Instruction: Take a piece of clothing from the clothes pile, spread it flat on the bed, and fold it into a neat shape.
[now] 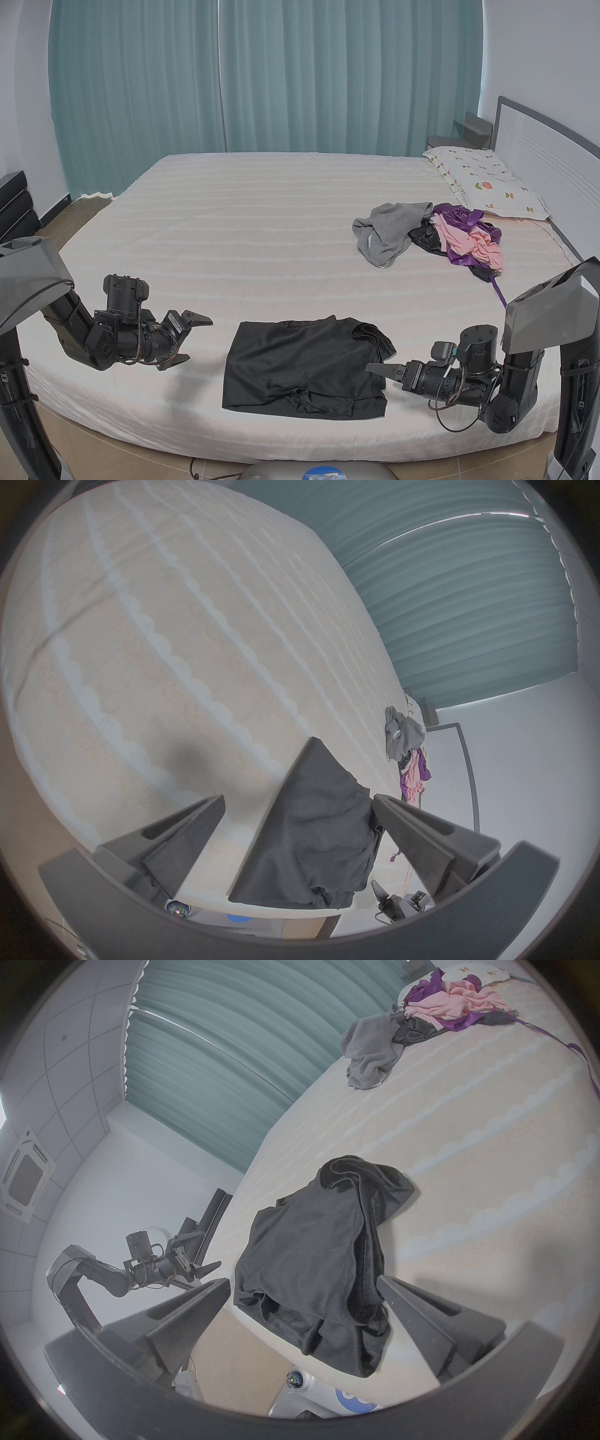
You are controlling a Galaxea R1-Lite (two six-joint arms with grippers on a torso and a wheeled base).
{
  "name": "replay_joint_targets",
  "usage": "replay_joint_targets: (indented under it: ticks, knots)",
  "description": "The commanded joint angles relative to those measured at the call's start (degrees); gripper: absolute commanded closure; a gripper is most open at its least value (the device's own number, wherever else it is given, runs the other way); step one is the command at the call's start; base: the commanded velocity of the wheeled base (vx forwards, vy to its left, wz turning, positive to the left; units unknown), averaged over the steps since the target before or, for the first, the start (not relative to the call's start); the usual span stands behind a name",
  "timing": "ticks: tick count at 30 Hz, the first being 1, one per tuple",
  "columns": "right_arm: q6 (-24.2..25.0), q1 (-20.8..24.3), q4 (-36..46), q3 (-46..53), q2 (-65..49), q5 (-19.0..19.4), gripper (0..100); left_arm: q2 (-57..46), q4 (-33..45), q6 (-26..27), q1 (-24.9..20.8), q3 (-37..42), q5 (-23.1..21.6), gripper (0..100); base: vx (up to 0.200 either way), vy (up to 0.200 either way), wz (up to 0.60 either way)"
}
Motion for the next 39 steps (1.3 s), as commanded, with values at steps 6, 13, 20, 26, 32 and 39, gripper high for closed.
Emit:
replay_joint_targets:
  ticks: [6, 13, 20, 26, 32, 39]
  knots:
    - [-0.52, -2.45, 0.25, -1.94, -0.04, -0.09, 0, 0.43, 0.02, -0.09, -0.08, -0.02, -0.08, 0, 0.000, 0.033, 0.00]
    - [-0.96, -5.18, 4.20, -3.96, -0.66, -0.01, 0, 0.61, 0.02, 0.00, -0.08, -0.11, 0.01, 0, 0.000, 0.200, 0.00]
    - [-4.39, -2.98, 4.38, -3.08, 1.36, -0.09, 0, 0.61, 0.02, 0.27, -0.08, -0.02, 0.01, 0, 0.000, 0.114, 0.00]
    - [-7.81, -4.91, 4.64, -2.55, 2.77, -0.09, 0, 0.70, -0.07, 0.44, -0.08, 0.15, 0.01, 0, 0.000, 0.000, 0.00]
    - [-9.13, -5.35, 3.94, -1.41, 3.03, -0.18, 0, 0.70, -0.07, 0.53, -0.08, 0.15, 0.01, 0, 0.000, 0.000, 0.00]
    - [-9.92, -5.53, 3.94, 0.08, 2.94, -1.76, 0, 0.70, -0.07, 0.53, -0.08, 0.07, 0.01, 0, 0.000, 0.000, 0.00]
